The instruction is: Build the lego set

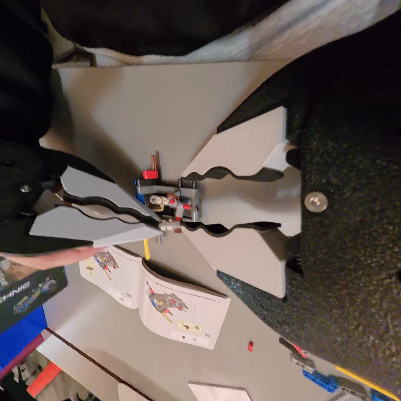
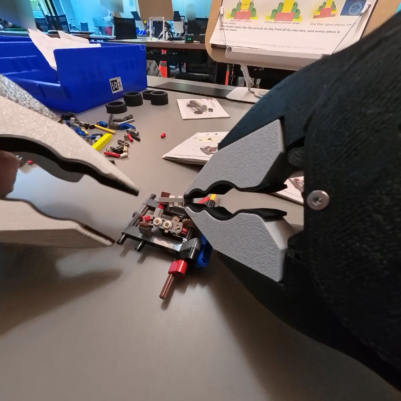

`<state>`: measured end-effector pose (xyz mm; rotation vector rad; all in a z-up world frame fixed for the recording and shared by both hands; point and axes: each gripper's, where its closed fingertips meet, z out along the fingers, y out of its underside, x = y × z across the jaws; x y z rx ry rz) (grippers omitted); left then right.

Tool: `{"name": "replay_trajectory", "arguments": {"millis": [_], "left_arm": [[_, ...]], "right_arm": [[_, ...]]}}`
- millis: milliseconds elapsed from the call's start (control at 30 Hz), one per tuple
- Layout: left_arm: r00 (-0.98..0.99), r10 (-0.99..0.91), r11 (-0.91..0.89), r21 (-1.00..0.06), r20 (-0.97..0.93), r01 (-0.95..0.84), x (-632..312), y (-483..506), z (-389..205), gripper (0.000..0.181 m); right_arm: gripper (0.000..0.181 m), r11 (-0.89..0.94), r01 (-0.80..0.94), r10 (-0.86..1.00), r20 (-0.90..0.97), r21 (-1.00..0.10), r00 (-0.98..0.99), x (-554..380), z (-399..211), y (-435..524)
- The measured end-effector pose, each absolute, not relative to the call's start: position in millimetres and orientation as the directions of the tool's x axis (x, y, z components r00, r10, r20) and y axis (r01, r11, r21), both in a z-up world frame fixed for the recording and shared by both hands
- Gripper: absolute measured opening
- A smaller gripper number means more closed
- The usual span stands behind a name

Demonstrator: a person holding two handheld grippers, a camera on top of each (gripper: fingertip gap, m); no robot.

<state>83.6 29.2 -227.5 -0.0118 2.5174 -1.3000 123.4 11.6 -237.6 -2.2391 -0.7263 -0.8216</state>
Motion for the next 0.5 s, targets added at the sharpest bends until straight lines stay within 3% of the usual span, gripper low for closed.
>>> {"name": "replay_trajectory", "arguments": {"millis": [100,233,500], "left_arm": [[-0.938,-0.172,0.629,-0.766,-0.302,0.131,91.7,27.5,-232.5,0.045],[-0.912,-0.159,0.696,-0.697,-0.379,0.169,96.9,21.9,-240.6,0.046],[-0.884,-0.143,0.719,-0.661,-0.445,0.216,98.2,20.0,-242.0,0.046]], "right_arm": [[0.001,-0.641,0.666,0.270,0.700,-0.382,0.661,122.0,-237.8,12.5],[0.001,-0.641,0.655,0.257,0.693,-0.400,0.674,121.3,-237.1,13.6],[0.001,-0.658,0.636,0.250,0.680,-0.402,0.689,119.4,-235.4,12.3]]}}
